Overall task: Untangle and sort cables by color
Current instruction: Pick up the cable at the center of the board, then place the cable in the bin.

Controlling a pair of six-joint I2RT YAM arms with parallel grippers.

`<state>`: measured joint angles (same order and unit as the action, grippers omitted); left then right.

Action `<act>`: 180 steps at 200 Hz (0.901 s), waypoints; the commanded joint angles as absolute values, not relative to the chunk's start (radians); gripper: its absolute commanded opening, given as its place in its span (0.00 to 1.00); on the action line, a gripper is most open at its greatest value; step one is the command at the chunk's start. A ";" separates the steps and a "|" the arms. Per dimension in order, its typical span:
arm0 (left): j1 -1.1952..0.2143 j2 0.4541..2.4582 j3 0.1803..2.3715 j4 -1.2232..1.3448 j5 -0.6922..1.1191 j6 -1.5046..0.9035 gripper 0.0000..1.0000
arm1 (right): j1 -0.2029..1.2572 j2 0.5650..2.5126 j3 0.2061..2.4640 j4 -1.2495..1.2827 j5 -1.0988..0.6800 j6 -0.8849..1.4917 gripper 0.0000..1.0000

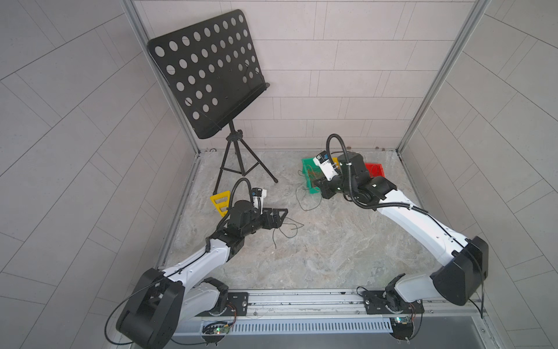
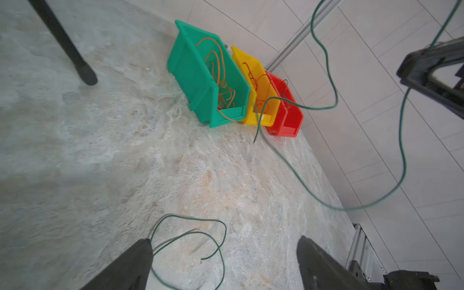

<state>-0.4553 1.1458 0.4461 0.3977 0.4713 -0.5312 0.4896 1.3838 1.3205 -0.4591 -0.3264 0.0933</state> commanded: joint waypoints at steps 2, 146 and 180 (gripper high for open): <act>-0.498 1.181 0.504 0.509 0.505 -0.512 0.97 | 0.402 1.281 1.319 -0.515 -0.349 0.119 0.00; -0.569 1.194 0.565 0.336 0.342 -0.419 0.92 | -0.219 1.421 1.444 -0.626 -0.342 0.072 0.00; -0.565 1.120 0.574 0.207 0.270 -0.352 0.95 | -0.224 1.551 1.518 -0.683 -0.307 0.048 0.00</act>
<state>-0.5678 1.1698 0.5404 0.3183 0.3473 -0.4305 -0.2237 1.4864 1.4555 -0.6128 -0.3477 0.0860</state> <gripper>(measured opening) 0.943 0.059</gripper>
